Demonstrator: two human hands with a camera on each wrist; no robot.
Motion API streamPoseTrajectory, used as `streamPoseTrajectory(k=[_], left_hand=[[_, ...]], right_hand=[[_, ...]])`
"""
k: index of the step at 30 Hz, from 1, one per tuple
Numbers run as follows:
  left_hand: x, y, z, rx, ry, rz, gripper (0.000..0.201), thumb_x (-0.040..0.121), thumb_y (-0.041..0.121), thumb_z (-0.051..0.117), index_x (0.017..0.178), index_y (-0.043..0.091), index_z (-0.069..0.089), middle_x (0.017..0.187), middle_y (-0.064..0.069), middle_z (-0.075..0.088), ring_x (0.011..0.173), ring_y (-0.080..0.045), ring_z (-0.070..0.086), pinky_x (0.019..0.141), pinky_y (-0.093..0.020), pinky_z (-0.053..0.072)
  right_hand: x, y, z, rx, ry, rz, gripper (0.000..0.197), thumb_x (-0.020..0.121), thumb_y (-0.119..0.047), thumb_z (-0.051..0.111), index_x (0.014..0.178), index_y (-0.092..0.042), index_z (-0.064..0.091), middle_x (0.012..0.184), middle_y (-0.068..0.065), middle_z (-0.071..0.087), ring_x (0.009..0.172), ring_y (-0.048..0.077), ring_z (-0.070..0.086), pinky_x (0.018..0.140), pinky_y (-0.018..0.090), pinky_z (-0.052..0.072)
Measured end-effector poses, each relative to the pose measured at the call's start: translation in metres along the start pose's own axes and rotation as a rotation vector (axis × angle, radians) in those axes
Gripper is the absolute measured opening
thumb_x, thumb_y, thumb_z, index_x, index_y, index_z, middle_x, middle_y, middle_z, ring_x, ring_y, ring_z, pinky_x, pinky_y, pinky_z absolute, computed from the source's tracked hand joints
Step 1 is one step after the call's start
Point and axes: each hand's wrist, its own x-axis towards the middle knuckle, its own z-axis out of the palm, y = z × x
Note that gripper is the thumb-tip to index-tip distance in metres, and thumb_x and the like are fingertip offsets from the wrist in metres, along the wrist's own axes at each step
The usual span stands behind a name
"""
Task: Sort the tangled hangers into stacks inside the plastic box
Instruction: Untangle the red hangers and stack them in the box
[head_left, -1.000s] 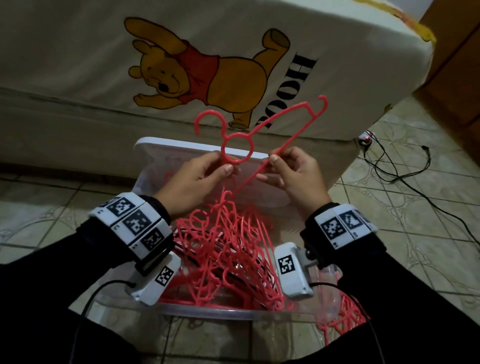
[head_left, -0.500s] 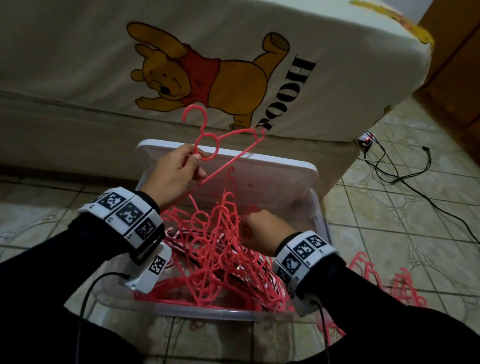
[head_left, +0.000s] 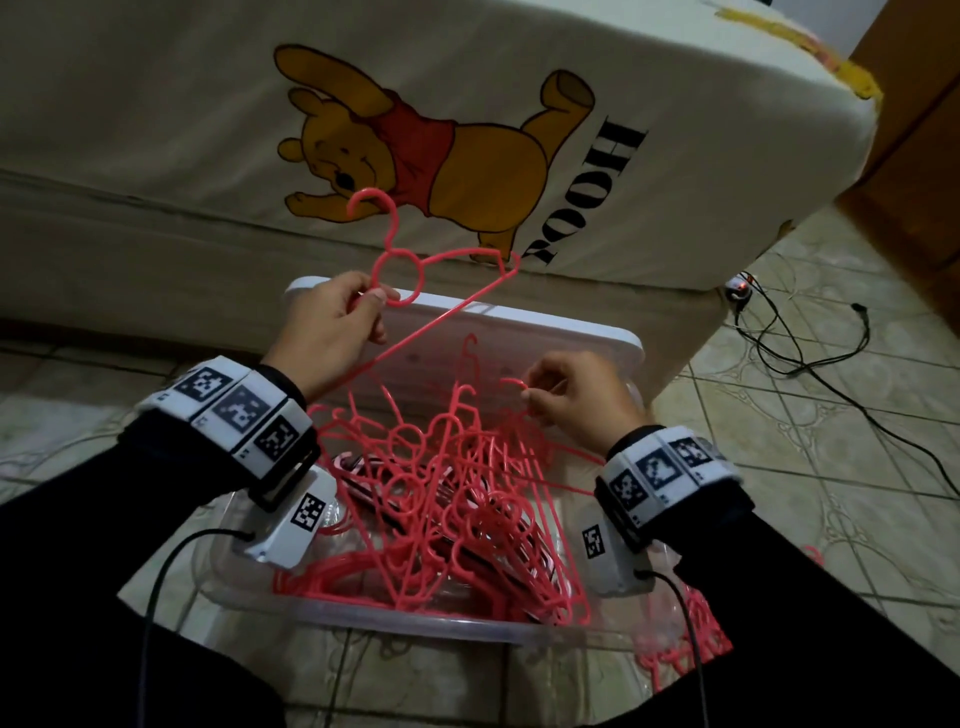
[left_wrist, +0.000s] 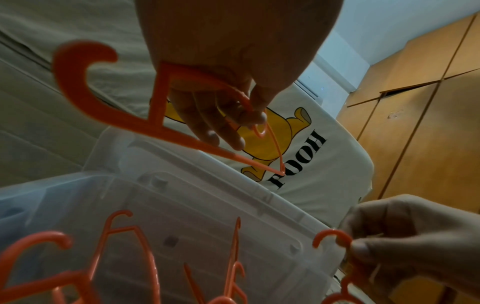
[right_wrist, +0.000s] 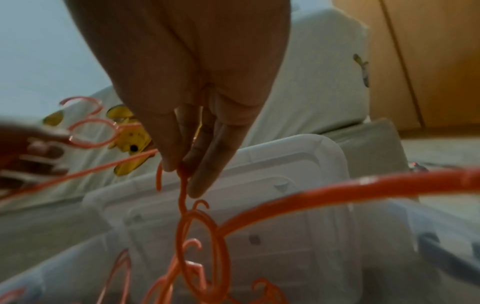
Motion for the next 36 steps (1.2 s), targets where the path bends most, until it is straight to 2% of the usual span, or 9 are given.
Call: streamPoseTrajectory(k=[3, 8, 12, 16, 20, 23, 26, 33, 36], left_hand=[[0.001, -0.001, 0.004, 0.006, -0.006, 0.013, 0.019, 0.099, 0.017, 0.045, 0.098, 0.014, 0.063, 0.066, 0.003, 0.056, 0.067, -0.01, 0.061, 0.06, -0.023, 0.043], [0.002, -0.002, 0.005, 0.03, -0.016, 0.026, 0.018, 0.098, 0.02, 0.046, 0.095, 0.019, 0.064, 0.062, 0.006, 0.057, 0.064, -0.006, 0.062, 0.06, -0.028, 0.046], [0.002, -0.001, 0.005, 0.015, -0.022, 0.025, 0.019, 0.098, 0.021, 0.046, 0.087, 0.027, 0.061, 0.063, 0.004, 0.057, 0.065, -0.009, 0.063, 0.063, -0.032, 0.047], [0.001, 0.002, 0.003, 0.024, -0.029, 0.025, 0.023, 0.098, 0.023, 0.046, 0.083, 0.033, 0.06, 0.066, 0.004, 0.058, 0.073, -0.024, 0.066, 0.066, -0.044, 0.052], [0.001, 0.003, 0.003, 0.032, -0.028, 0.032, 0.019, 0.098, 0.024, 0.047, 0.089, 0.03, 0.062, 0.065, 0.004, 0.058, 0.077, -0.033, 0.066, 0.068, -0.049, 0.053], [0.0, 0.002, 0.006, 0.044, -0.031, 0.037, 0.017, 0.098, 0.022, 0.047, 0.093, 0.022, 0.064, 0.064, 0.005, 0.059, 0.076, -0.032, 0.067, 0.068, -0.047, 0.053], [0.0, 0.001, 0.007, 0.049, -0.048, 0.036, 0.017, 0.098, 0.023, 0.047, 0.094, 0.022, 0.064, 0.064, 0.005, 0.058, 0.076, -0.028, 0.067, 0.065, -0.041, 0.052], [0.0, -0.001, 0.006, 0.05, -0.047, 0.041, 0.017, 0.098, 0.023, 0.047, 0.095, 0.024, 0.064, 0.067, 0.004, 0.059, 0.073, -0.017, 0.067, 0.062, -0.031, 0.048], [0.001, 0.0, 0.005, 0.047, -0.028, 0.039, 0.018, 0.098, 0.023, 0.046, 0.097, 0.02, 0.064, 0.068, 0.004, 0.059, 0.074, -0.017, 0.067, 0.063, -0.035, 0.049]], right_hand=[[-0.005, 0.0, 0.011, -0.23, -0.021, -0.086, 0.01, 0.082, -0.009, 0.066, 0.091, -0.009, 0.07, 0.09, 0.007, 0.071, 0.087, 0.02, 0.065, 0.074, 0.019, 0.04], [-0.008, 0.0, 0.015, -0.318, -0.055, -0.147, 0.017, 0.084, -0.004, 0.056, 0.097, -0.008, 0.066, 0.096, 0.012, 0.068, 0.094, 0.03, 0.061, 0.082, 0.034, 0.047], [-0.005, 0.002, 0.002, -0.367, 0.036, -0.169, 0.021, 0.084, -0.001, 0.054, 0.1, -0.006, 0.066, 0.101, 0.014, 0.066, 0.097, 0.031, 0.06, 0.082, 0.035, 0.045], [-0.003, 0.002, -0.013, -0.359, 0.109, -0.269, 0.017, 0.08, 0.002, 0.062, 0.096, -0.003, 0.068, 0.094, 0.015, 0.066, 0.089, 0.032, 0.062, 0.075, 0.037, 0.048], [-0.005, -0.001, -0.002, -0.466, 0.045, -0.359, 0.016, 0.084, 0.0, 0.06, 0.097, -0.007, 0.067, 0.094, 0.012, 0.063, 0.085, 0.031, 0.061, 0.069, 0.029, 0.041], [-0.008, -0.003, 0.016, -0.464, -0.064, -0.341, 0.015, 0.088, -0.006, 0.054, 0.1, -0.009, 0.063, 0.097, 0.011, 0.061, 0.088, 0.03, 0.06, 0.075, 0.036, 0.048], [-0.009, -0.003, 0.023, -0.469, -0.092, -0.329, 0.014, 0.09, -0.009, 0.052, 0.101, -0.009, 0.061, 0.096, 0.011, 0.059, 0.087, 0.031, 0.06, 0.072, 0.035, 0.046], [-0.001, -0.004, -0.004, -0.414, 0.115, -0.351, 0.019, 0.082, 0.004, 0.057, 0.097, -0.006, 0.064, 0.093, 0.014, 0.061, 0.083, 0.033, 0.06, 0.067, 0.033, 0.042], [0.0, -0.003, -0.012, -0.305, 0.178, -0.32, 0.021, 0.08, 0.008, 0.059, 0.096, -0.004, 0.066, 0.091, 0.014, 0.062, 0.083, 0.032, 0.059, 0.07, 0.031, 0.04]])
